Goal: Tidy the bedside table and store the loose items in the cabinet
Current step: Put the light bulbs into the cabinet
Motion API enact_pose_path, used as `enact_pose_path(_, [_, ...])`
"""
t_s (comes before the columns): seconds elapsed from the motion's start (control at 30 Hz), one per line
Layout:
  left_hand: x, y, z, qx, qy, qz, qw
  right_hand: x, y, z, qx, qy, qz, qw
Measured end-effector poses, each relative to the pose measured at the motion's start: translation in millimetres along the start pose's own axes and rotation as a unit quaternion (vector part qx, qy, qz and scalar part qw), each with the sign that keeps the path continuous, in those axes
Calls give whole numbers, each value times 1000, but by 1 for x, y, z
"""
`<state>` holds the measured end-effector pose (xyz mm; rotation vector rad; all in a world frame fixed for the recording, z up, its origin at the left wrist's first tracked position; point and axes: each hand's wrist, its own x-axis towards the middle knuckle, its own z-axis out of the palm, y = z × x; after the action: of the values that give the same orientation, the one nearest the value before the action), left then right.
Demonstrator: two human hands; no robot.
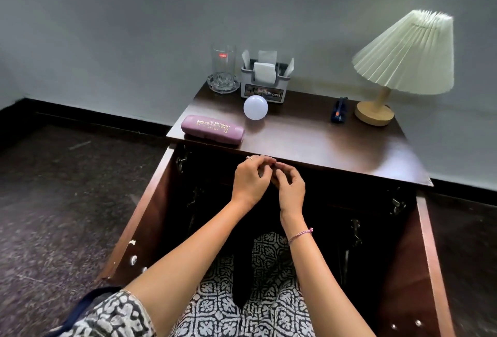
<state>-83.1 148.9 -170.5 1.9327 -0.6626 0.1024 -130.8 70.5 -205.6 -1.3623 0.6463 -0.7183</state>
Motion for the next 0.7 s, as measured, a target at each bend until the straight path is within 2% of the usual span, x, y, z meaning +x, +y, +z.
enact_pose_path(0.33, [36, 35, -24, -5, 61, 41, 997, 16, -64, 16, 77, 3, -42, 996])
enact_pose_path(0.5, [88, 52, -48, 24, 105, 28, 994, 49, -100, 32, 89, -16, -72, 993])
enact_pose_path(0.7, [142, 43, -56, 117, 78, -24, 990, 92, -110, 54, 71, -22, -75, 994])
